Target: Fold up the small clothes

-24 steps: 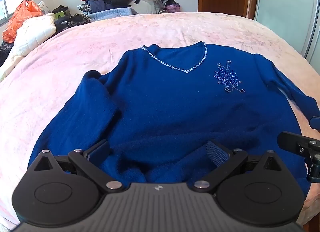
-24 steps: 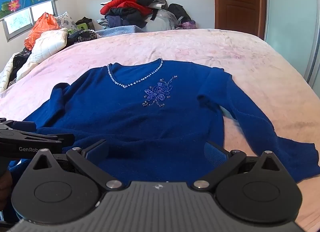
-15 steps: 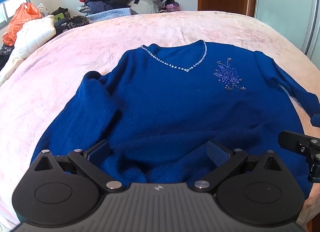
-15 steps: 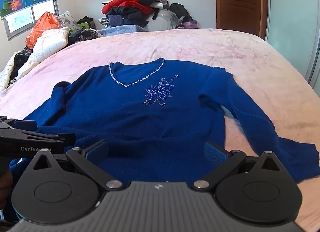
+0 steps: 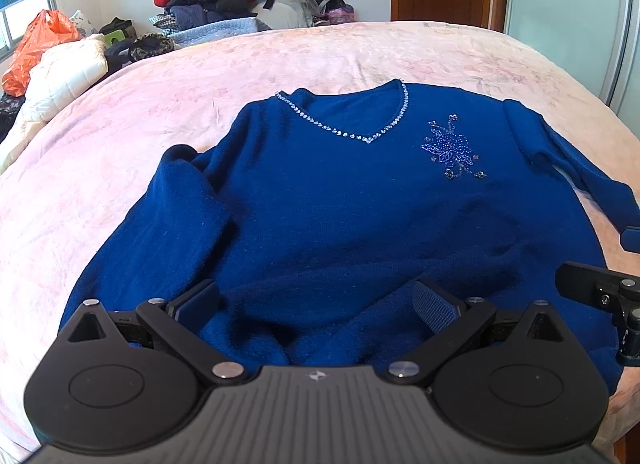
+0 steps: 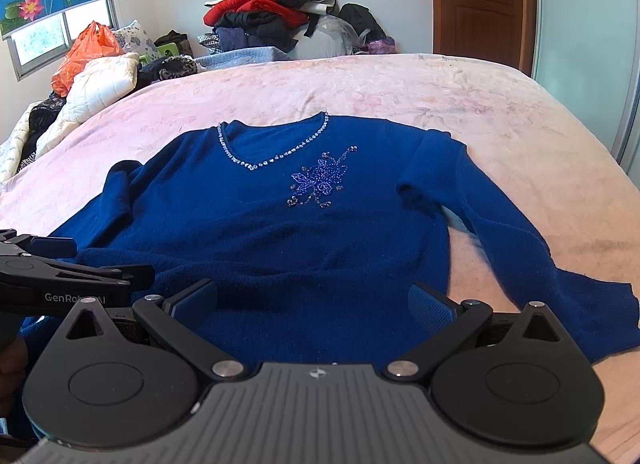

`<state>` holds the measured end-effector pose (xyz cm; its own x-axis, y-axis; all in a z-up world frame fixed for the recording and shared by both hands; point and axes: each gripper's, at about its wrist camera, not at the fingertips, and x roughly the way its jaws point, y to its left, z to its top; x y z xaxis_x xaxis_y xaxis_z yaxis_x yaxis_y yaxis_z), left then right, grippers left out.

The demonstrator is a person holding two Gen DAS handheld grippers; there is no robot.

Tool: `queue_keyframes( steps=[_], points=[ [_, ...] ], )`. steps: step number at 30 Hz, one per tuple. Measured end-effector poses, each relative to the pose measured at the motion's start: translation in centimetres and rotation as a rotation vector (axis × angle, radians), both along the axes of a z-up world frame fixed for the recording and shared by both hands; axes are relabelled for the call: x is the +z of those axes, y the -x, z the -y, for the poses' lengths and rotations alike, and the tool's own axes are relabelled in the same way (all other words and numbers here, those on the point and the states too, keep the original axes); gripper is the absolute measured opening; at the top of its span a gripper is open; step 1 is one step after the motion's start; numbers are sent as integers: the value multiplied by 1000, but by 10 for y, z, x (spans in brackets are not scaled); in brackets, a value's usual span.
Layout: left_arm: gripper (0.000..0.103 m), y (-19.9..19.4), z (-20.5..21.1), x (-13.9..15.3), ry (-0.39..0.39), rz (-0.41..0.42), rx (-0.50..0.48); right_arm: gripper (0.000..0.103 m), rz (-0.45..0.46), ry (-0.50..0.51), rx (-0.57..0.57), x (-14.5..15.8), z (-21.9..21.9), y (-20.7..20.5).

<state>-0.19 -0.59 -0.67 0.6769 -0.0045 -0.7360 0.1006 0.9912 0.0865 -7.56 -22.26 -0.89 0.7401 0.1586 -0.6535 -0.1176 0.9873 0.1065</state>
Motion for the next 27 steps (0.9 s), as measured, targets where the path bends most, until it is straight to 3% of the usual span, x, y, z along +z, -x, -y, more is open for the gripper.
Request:
queue_keyframes(
  steps=[27],
  points=[
    [103, 3, 10, -2, -57, -23, -42, 103, -54, -31, 0, -4, 12, 9]
  ],
)
